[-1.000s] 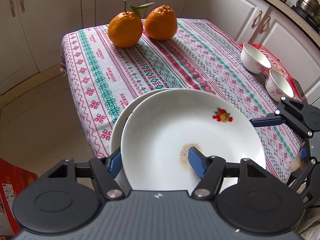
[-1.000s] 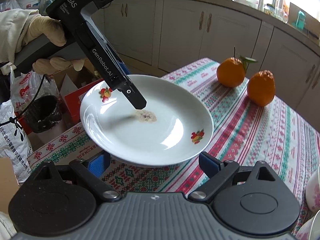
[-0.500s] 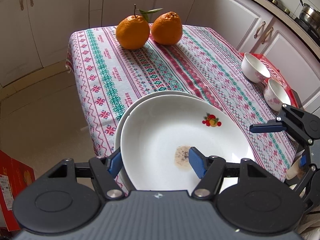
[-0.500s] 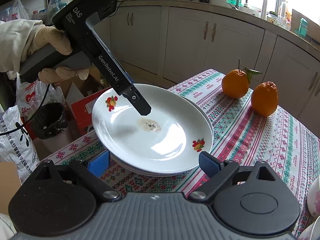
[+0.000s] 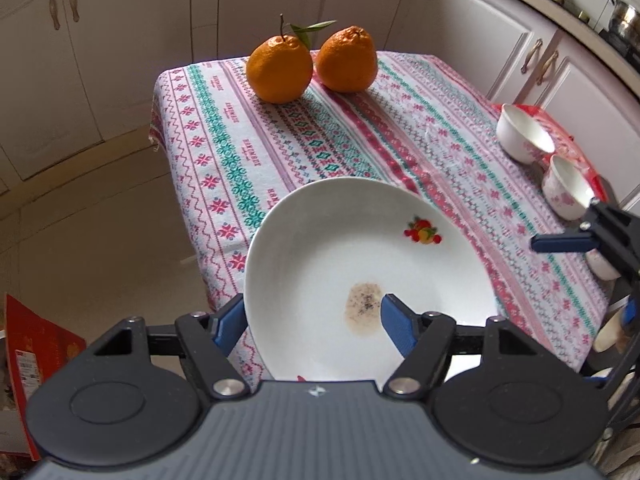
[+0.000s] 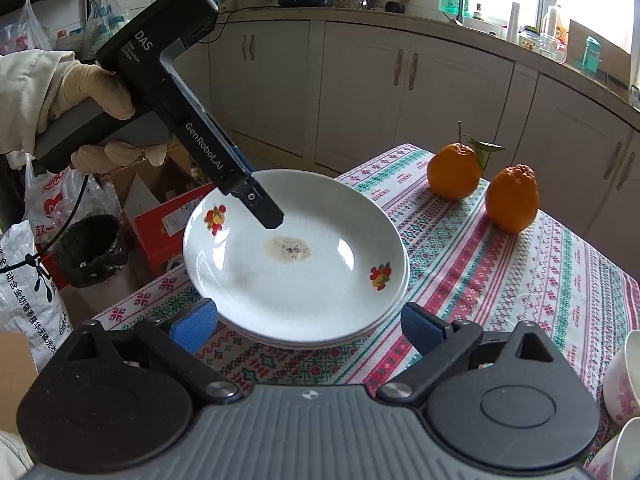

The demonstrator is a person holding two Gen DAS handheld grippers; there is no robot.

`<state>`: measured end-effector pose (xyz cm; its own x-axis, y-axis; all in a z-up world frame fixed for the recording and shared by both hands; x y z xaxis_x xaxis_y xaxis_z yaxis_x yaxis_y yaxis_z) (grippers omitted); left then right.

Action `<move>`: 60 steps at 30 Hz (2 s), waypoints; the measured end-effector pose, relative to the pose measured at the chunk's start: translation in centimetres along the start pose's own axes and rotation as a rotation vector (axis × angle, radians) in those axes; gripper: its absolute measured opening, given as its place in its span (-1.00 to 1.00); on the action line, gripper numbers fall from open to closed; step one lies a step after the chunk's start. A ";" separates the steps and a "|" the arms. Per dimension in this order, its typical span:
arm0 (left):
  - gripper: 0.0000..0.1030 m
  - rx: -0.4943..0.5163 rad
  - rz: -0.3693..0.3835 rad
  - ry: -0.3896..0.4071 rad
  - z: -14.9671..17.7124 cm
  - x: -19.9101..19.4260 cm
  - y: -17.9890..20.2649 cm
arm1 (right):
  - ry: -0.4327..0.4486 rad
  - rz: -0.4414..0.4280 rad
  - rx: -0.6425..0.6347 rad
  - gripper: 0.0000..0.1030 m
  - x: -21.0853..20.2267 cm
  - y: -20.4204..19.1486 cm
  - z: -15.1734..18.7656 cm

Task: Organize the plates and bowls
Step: 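Lower the stained plate onto the plate stack and open the left gripper, then move the right gripper to a white bowl and close on its rim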

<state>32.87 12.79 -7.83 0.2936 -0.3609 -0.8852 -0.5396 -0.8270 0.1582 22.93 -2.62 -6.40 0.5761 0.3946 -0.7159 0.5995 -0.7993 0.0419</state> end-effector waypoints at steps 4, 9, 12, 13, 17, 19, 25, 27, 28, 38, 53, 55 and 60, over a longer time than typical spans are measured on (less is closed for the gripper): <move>0.42 0.007 -0.014 0.004 0.1 0.1 0.0 | 0.003 0.014 0.010 0.96 -0.5 0.3 0.3; 0.45 0.065 -0.084 0.035 0.0 -0.5 1.3 | 0.004 0.052 0.020 1.00 -1.3 1.1 0.8; 0.49 0.138 -0.115 0.082 -0.1 -1.3 3.5 | 0.006 0.074 0.033 1.00 -2.0 1.9 1.2; 0.51 0.165 -0.130 0.100 -0.1 -1.5 4.3 | 0.007 0.083 0.037 1.00 -2.4 2.1 1.4; 0.58 0.255 -0.149 0.186 0.1 -2.6 8.4 | 0.020 0.137 0.054 1.00 -4.2 3.3 2.3; 0.61 0.275 -0.135 0.227 0.3 -2.8 10.6 | 0.031 0.164 0.076 1.00 -5.4 4.0 3.0; 0.70 0.289 -0.019 0.266 1.5 -1.2 17.1 | 0.031 0.255 0.140 1.00 -8.8 7.2 6.1; 0.70 0.293 0.020 0.274 1.8 -0.4 19.1 | 0.027 0.289 0.163 1.00 -10.0 8.4 7.3; 0.70 0.300 0.031 0.281 1.8 0.0 20.1 | 0.027 0.303 0.175 1.00 -10.6 9.0 8.0; 0.70 0.426 0.094 0.344 2.1 3.7 30.1 | -0.012 0.428 0.292 1.00 -15.4 13.3 14.7; 0.70 0.543 0.173 0.337 3.3 7.7 38.2 | -0.031 0.370 0.519 1.00 -16.9 18.0 20.8; 0.69 0.546 0.182 0.342 3.1 8.1 38.8 | -0.037 0.366 0.526 0.99 -16.6 18.4 21.1; 0.68 0.543 0.220 0.335 2.7 8.8 39.8 | -0.037 0.330 0.555 0.95 -16.5 19.2 21.6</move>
<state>11.82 -22.18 -10.52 0.3135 -0.6829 -0.6598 -0.9090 -0.4168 -0.0005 12.92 -34.28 -8.87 0.6555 0.0803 -0.7509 0.0124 -0.9953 -0.0956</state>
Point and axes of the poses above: each gripper's, at about its wrist camera, not at the fingertips, and x roughly the way its jaws point, y to its right, z to its underside, the point moved 7 cm from there along x, roughly the way its jaws point, and after that the axes turned 4 degrees about -y, right-handed, at the moved point
